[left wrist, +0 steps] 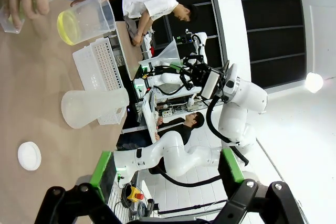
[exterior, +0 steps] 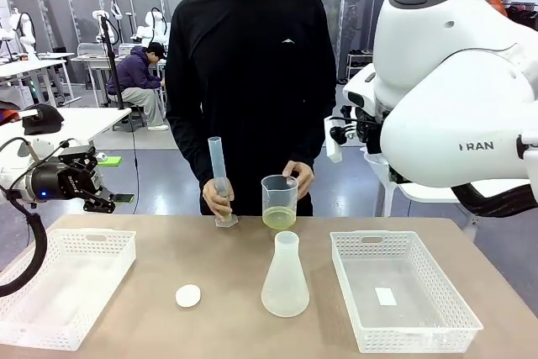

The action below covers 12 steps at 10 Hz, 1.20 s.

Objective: Prepare the solutions needed for the experiment.
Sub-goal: Pick up the Plastic Funnel and insert it into the Big flask.

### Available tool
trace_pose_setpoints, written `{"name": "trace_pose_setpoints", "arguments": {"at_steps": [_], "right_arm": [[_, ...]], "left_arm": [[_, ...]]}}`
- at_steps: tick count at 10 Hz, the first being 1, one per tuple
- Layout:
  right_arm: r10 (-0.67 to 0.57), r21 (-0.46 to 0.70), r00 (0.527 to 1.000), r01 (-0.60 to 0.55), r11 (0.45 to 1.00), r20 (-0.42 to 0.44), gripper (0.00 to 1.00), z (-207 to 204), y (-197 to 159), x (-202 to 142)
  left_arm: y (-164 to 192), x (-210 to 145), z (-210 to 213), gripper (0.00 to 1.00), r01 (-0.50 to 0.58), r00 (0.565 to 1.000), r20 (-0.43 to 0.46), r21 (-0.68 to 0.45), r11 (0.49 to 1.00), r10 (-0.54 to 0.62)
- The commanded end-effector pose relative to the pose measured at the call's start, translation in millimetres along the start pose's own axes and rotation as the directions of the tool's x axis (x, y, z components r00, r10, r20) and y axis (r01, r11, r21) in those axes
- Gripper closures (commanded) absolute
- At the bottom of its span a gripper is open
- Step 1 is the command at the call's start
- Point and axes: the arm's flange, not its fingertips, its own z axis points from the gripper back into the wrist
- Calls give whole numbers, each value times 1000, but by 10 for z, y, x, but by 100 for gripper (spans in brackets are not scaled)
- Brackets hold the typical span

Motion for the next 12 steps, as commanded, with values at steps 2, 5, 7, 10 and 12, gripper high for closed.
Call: {"name": "trace_pose_setpoints", "arguments": {"at_steps": [2,5,7,10,12], "right_arm": [[84,-38,988,-79,996,129,94,236,236,232],[184,-70,946,-172,983,267,94,472,426,416],[235,-117,911,-207,971,339,94,551,501,531],[269,-172,866,-215,961,421,94,591,552,683],[286,-172,872,-235,957,397,94,589,587,748]], "left_arm": [[-16,-7,-1,0,3,1000,-4,-10,1000,-3],[-16,-7,-1,0,3,1000,-4,-10,1000,-3],[-16,-7,-1,0,3,1000,-4,-10,1000,-3],[-16,-7,-1,0,3,1000,-4,-10,1000,-3],[-16,-7,-1,0,3,1000,-4,-10,1000,-3]]}}
